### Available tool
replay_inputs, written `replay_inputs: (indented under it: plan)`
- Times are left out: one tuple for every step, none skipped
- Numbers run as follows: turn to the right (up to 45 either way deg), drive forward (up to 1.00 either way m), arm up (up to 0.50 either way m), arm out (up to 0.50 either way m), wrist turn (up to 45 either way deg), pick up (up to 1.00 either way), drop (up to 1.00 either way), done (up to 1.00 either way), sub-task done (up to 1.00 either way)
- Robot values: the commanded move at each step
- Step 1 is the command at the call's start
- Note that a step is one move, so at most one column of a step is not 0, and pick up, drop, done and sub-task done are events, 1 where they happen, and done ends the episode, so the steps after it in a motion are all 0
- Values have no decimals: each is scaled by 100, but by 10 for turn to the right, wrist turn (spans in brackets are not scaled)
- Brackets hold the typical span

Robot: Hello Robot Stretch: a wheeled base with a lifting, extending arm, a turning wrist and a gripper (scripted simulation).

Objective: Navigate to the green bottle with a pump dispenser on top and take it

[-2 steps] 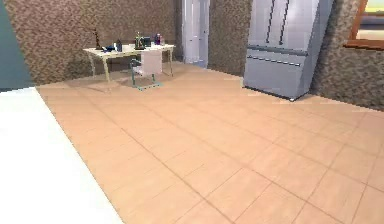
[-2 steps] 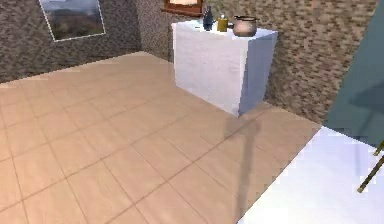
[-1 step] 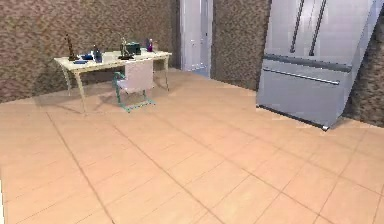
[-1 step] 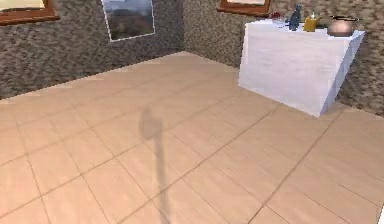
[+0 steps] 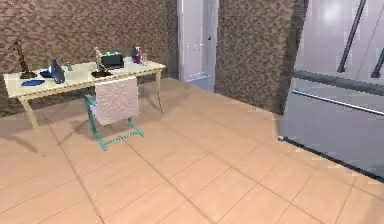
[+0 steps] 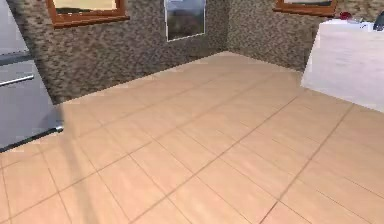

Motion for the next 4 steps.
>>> replay_inputs:
  plan:
    - [0, 100, 0, 0, 0, 0, 0, 0, 0]
    - [0, 100, 0, 0, 0, 0, 0, 0, 0]
    - [0, 100, 0, 0, 0, 0, 0, 0, 0]
    - [0, 75, 0, 0, 0, 0, 0, 0, 0]
